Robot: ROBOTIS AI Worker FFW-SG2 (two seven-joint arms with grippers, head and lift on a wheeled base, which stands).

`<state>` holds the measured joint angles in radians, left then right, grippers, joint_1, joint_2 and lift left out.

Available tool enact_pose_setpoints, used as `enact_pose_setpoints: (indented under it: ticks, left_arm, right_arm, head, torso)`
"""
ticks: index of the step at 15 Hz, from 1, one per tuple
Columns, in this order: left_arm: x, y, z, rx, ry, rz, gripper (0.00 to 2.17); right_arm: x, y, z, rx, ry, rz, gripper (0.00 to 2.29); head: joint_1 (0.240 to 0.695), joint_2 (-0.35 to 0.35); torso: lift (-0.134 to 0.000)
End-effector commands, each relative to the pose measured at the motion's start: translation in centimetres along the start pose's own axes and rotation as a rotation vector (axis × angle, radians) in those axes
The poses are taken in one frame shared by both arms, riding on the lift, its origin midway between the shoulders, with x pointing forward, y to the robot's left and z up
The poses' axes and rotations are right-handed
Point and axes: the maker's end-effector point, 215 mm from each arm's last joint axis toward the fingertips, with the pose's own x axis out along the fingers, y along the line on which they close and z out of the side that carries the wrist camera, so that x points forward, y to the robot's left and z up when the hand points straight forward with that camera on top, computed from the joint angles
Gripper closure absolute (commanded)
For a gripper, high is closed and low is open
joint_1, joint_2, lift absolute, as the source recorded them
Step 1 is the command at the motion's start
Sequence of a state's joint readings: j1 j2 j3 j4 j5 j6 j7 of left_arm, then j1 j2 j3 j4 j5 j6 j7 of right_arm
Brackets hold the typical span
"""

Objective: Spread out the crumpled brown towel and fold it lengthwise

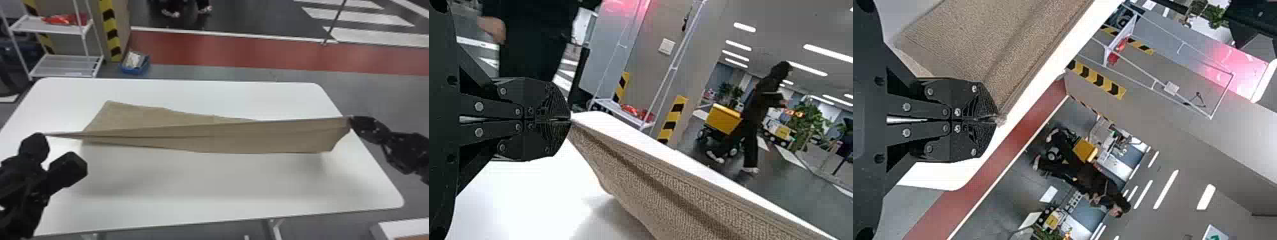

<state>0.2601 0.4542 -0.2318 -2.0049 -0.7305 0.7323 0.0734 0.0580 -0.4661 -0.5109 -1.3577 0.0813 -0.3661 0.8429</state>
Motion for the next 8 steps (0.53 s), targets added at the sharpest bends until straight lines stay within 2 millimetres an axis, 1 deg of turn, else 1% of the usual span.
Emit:
enact_pose_setpoints:
  ticks: [1,3,5,6,7,8]
  left_arm:
    - [-1.0,-0.3,-0.4,0.009,0.022,-0.007,1.72]
    - [-0.9,-0.4,-0.4,0.011,0.026,-0.016,1.72]
    - [-0.5,0.3,-0.1,0.008,0.024,-0.006,1.72]
    - [-0.2,0.6,0.3,0.001,0.020,-0.004,1.72]
    - [0.2,0.4,0.9,0.000,0.012,-0.008,1.72]
    - [0.5,0.0,1.2,0.002,0.010,-0.014,1.72]
  right_arm:
    - [-1.6,0.1,-0.5,0.008,-0.012,-0.021,1.16]
    - [-2.4,-0.7,-0.7,0.001,-0.009,-0.041,1.16]
    - [-2.9,-1.8,-0.6,-0.003,-0.005,-0.055,1.16]
    - [-2.6,-2.0,-0.4,-0.008,-0.005,-0.054,1.16]
    - [-1.9,-1.8,-0.4,-0.006,-0.008,-0.048,1.16]
    - [-0.9,-1.1,-0.1,0.000,-0.015,-0.032,1.16]
  head:
    - [0.695,-0.141]
    - [0.695,-0.147]
    - [0.695,-0.159]
    - [0.695,-0.168]
    - [0.695,-0.171]
    - [0.695,-0.172]
  torso:
    - [-0.120]
    - [-0.120]
    - [-0.120]
    - [-0.120]
    - [-0.120]
    - [-0.120]
